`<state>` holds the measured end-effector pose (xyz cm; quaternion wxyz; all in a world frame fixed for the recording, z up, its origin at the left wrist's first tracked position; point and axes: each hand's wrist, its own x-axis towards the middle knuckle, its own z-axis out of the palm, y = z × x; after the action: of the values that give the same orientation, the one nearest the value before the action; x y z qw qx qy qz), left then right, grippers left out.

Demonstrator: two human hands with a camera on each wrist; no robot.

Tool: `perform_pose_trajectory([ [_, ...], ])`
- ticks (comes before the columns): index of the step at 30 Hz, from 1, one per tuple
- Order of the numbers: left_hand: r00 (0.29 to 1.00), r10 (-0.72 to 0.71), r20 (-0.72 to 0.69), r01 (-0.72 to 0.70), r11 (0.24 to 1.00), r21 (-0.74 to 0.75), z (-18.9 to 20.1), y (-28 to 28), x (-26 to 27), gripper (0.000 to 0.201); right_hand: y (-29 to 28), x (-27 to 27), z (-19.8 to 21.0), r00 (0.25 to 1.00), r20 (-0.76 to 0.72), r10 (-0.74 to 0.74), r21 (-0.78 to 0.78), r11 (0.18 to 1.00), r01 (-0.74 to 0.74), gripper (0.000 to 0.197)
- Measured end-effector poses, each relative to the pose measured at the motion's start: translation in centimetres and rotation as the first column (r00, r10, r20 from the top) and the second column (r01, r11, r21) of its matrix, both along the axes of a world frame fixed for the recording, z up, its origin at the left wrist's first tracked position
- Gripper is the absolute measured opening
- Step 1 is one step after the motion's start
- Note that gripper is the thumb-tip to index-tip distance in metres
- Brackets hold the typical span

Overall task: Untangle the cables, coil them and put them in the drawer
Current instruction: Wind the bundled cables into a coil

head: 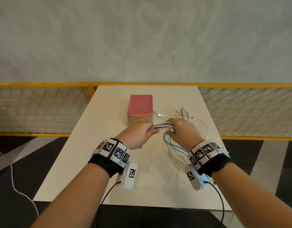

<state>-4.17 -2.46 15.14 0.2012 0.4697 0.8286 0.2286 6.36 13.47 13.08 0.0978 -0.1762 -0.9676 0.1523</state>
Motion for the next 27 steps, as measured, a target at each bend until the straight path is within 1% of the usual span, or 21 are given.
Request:
perform_pose_trajectory([
  [1, 0.999, -0.012, -0.040, 0.011, 1.000, -0.021, 0.2, 0.2, 0.2, 0.039, -0.4, -0.1, 0.1, 0.998, -0.021, 0.055, -0.036, 0.998, -0.056, 0.037],
  [2, 0.996, -0.032, -0.085, 0.029, 0.999, -0.033, 0.6, 0.5, 0.5, 0.037, -0.9, -0.2, 0.1, 0.992, -0.053, 0.118, -0.066, 0.990, -0.122, 0.042],
  [3, 0.990, -0.053, -0.128, 0.048, 0.998, -0.040, 1.1, 0.8, 0.7, 0.033, -1.4, -0.3, 0.1, 0.981, -0.087, 0.171, -0.072, 0.982, -0.177, 0.039],
  [4, 0.984, -0.076, -0.162, 0.070, 0.996, -0.048, 1.7, 0.9, 0.9, 0.027, -1.9, -0.4, 0.0, 0.975, -0.096, 0.199, -0.058, 0.977, -0.205, 0.032],
  [5, 0.975, -0.100, -0.198, 0.089, 0.994, -0.064, 2.4, 1.0, 0.9, 0.020, -2.4, -0.3, -0.1, 0.977, -0.072, 0.202, -0.024, 0.979, -0.205, 0.026],
  [6, 0.961, -0.128, -0.245, 0.106, 0.989, -0.099, 3.0, 1.1, 0.8, 0.017, -2.8, -0.2, -0.2, 0.981, -0.018, 0.194, 0.049, 0.980, -0.193, 0.024],
  [8, 0.929, -0.194, -0.315, 0.131, 0.969, -0.212, 4.0, 1.1, 0.6, 0.013, -3.5, -0.1, -0.5, 0.975, 0.135, 0.179, 0.231, 0.951, -0.206, 0.030],
  [9, 0.922, -0.212, -0.323, 0.132, 0.958, -0.253, 4.2, 1.1, 0.6, 0.014, -3.6, 0.0, -0.5, 0.969, 0.176, 0.171, 0.269, 0.939, -0.215, 0.033],
  [10, 0.921, -0.217, -0.323, 0.126, 0.952, -0.279, 4.1, 1.2, 0.6, 0.016, -3.7, 0.1, -0.3, 0.969, 0.181, 0.166, 0.270, 0.939, -0.212, 0.036],
  [12, 0.923, -0.207, -0.325, 0.113, 0.952, -0.284, 4.0, 1.3, 1.1, 0.020, -3.6, -0.1, 0.3, 0.978, 0.128, 0.165, 0.216, 0.958, -0.189, 0.036],
  [13, 0.923, -0.200, -0.330, 0.113, 0.958, -0.264, 3.9, 1.4, 1.3, 0.022, -3.6, -0.2, 0.6, 0.985, 0.069, 0.159, 0.128, 0.978, -0.167, 0.033],
  [14, 0.925, -0.190, -0.328, 0.115, 0.965, -0.234, 4.0, 1.5, 1.5, 0.025, -3.6, -0.3, 0.8, 0.988, 0.007, 0.151, 0.003, 0.988, -0.151, 0.029],
  [15, 0.934, -0.179, -0.309, 0.116, 0.971, -0.211, 4.3, 1.5, 1.6, 0.028, -3.7, -0.3, 0.9, 0.989, -0.050, 0.137, -0.109, 0.984, -0.142, 0.026],
  [16, 0.943, -0.174, -0.285, 0.120, 0.973, -0.200, 4.7, 1.5, 1.6, 0.030, -3.8, -0.3, 0.9, 0.989, -0.091, 0.118, -0.176, 0.975, -0.133, 0.023],
  [17, 0.950, -0.173, -0.259, 0.123, 0.972, -0.199, 5.1, 1.5, 1.6, 0.032, -4.0, -0.2, 0.7, 0.990, -0.106, 0.090, -0.202, 0.973, -0.110, 0.020],
  [19, 0.960, -0.172, -0.222, 0.131, 0.974, -0.186, 5.9, 1.3, 1.3, 0.035, -4.1, 0.0, 0.2, 0.996, -0.092, 0.000, -0.225, 0.974, -0.021, 0.026],
  [20, 0.967, -0.162, -0.197, 0.131, 0.979, -0.158, 6.1, 1.1, 1.2, 0.036, -4.0, 0.1, 0.1, 0.996, -0.069, -0.051, -0.253, 0.967, 0.032, 0.029],
  [22, 0.984, -0.133, -0.120, 0.125, 0.989, -0.075, 6.2, 1.0, 1.1, 0.033, -3.8, 0.2, 0.2, 0.993, -0.025, -0.114, -0.316, 0.944, 0.101, 0.026],
  [24, 0.987, -0.138, -0.082, 0.137, 0.990, -0.025, 5.9, 1.0, 1.2, 0.030, -4.1, 0.2, 0.5, 0.992, -0.046, -0.114, -0.350, 0.932, 0.091, 0.018],
  [26, 0.982, -0.170, -0.088, 0.169, 0.985, -0.016, 5.7, 1.1, 1.2, 0.030, -4.5, 0.3, 0.6, 0.991, -0.118, -0.067, -0.376, 0.926, 0.018, 0.008],
  [27, 0.981, -0.177, -0.073, 0.178, 0.984, 0.001, 5.7, 1.1, 1.3, 0.030, -4.6, 0.4, 0.7, 0.987, -0.147, -0.070, -0.396, 0.918, 0.006, 0.008],
])
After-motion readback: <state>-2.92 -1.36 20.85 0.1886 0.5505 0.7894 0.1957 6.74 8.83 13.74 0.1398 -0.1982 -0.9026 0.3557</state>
